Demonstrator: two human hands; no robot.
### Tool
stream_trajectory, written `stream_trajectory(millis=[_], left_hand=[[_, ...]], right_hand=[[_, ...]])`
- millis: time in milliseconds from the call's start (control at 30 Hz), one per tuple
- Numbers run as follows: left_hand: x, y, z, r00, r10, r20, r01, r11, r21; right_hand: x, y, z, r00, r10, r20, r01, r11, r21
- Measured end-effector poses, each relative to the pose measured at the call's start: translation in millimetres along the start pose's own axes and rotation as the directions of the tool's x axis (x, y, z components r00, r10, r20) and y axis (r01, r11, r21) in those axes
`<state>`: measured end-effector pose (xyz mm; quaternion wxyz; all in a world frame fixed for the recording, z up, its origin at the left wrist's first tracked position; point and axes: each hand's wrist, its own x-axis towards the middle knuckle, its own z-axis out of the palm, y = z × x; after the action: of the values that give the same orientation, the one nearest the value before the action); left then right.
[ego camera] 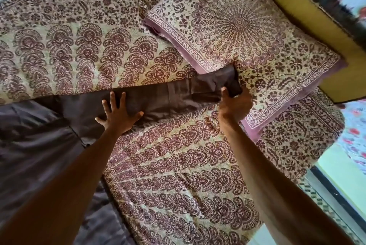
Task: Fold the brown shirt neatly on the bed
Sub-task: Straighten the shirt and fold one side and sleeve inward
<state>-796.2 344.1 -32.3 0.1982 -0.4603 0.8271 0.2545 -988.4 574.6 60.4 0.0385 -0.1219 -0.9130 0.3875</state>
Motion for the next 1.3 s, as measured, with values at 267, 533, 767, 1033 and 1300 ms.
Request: stream_trajectory(millis=[267, 533, 767, 1033, 1300], left_hand=[[-16, -3, 1, 0.962, 0.079, -0.26, -0.117, 0.984, -0.134], [-27, -107, -11, 0.803, 0.013, -0.596, -0.126, 0.981, -0.149], [-5, -193, -3, 0.872, 0.069, -0.485, -0.075, 0.997, 0.007], [-2, -196, 6, 0.841, -0.007, -0.542, -0.014, 0.999, -0.034], [1, -131, 3, 0.856, 0.113, -0.505, -0.166, 0.984, -0.06]], right_hand=[[-22, 27, 5, 0.935, -0.243, -0.259, 0.259, 0.966, 0.027], [-159, 5, 97, 0.463, -0.674, 0.576, 0.735, 0.655, 0.176], [-280, -44, 197, 0.037, -0.588, 0.808, 0.837, 0.459, 0.297], [-242, -5, 213, 0.231, -0.63, 0.741, 0.953, 0.299, -0.042], [-69, 60, 134, 0.653, -0.486, 0.581, 0.751, 0.514, -0.415]])
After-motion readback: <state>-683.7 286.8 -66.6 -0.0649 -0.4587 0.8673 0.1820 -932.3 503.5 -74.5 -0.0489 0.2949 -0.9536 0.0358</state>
